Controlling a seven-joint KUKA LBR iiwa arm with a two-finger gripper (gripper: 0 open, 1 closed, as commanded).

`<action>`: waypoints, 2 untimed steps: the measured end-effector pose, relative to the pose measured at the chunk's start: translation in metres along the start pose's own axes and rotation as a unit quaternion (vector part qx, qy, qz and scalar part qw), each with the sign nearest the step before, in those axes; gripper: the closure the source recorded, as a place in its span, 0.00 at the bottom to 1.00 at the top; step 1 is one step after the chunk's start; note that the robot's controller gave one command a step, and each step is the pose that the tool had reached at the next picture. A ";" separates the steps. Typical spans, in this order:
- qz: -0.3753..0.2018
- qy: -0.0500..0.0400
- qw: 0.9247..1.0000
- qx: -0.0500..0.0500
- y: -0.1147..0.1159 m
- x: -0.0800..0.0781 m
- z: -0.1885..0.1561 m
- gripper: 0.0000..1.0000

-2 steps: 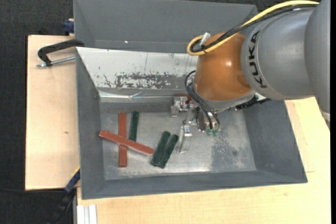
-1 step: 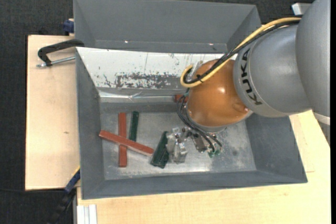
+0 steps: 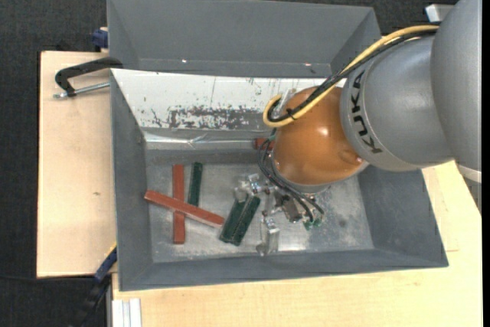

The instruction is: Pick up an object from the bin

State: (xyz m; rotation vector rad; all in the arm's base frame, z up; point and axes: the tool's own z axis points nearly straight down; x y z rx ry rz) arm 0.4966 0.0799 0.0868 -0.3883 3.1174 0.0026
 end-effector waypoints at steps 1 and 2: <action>0.000 0.000 1.000 0.000 0.000 0.000 0.000 0.00; 0.121 -0.003 0.993 0.000 0.022 -0.054 0.016 1.00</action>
Offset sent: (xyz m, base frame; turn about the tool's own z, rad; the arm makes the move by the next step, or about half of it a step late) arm 0.0457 0.0325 -0.0168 0.2441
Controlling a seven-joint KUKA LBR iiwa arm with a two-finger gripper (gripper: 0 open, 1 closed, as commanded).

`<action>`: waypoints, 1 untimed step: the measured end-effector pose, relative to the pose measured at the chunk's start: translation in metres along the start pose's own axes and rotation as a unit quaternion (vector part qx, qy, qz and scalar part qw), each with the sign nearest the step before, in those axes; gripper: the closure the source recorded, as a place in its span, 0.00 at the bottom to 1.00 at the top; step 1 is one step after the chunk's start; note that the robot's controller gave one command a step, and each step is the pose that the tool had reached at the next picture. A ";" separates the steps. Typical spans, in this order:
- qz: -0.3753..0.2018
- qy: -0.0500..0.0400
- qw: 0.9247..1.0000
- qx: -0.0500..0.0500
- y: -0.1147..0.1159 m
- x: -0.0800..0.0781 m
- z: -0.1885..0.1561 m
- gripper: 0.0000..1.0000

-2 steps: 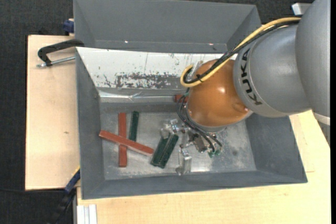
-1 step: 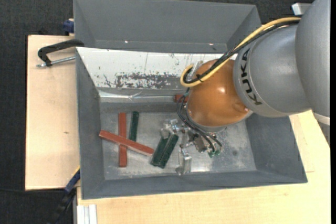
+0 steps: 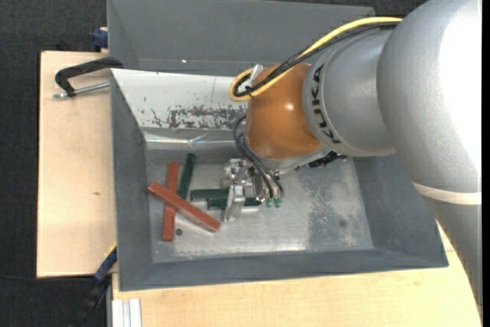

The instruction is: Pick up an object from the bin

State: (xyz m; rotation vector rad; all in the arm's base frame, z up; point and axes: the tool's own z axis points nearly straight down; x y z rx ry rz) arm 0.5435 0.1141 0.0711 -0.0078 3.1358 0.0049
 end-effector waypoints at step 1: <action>0.000 0.000 1.000 0.000 0.000 0.000 0.000 1.00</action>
Offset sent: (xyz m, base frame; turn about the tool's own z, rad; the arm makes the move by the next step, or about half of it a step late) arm -0.0265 -0.0228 0.1343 -0.0281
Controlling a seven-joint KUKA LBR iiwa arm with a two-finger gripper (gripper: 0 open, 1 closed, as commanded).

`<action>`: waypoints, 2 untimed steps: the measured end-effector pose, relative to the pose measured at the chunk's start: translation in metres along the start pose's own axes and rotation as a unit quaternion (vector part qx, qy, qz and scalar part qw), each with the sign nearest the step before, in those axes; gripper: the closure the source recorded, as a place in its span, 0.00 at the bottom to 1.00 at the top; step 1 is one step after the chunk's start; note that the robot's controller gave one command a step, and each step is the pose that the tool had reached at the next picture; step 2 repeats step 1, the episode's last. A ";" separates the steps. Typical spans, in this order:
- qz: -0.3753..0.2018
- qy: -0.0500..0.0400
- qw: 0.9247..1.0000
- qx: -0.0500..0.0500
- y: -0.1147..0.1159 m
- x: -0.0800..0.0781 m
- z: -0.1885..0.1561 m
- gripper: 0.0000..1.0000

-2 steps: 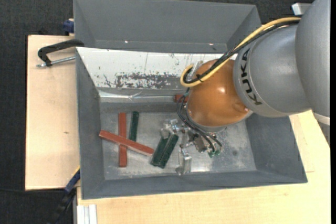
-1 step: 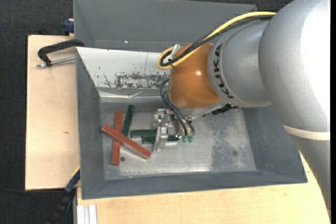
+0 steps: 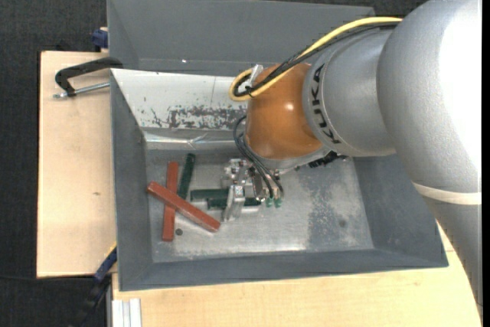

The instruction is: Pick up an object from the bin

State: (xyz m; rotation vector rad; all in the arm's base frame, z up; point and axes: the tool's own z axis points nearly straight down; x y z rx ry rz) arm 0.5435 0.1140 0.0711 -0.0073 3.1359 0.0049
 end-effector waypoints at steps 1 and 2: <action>-0.014 0.001 1.000 0.001 -0.022 0.025 -0.135 1.00; -0.014 0.001 1.000 0.001 -0.022 0.025 -0.135 1.00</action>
Offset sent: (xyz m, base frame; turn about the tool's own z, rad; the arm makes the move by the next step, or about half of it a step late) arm 0.0000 0.0000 0.0000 0.0000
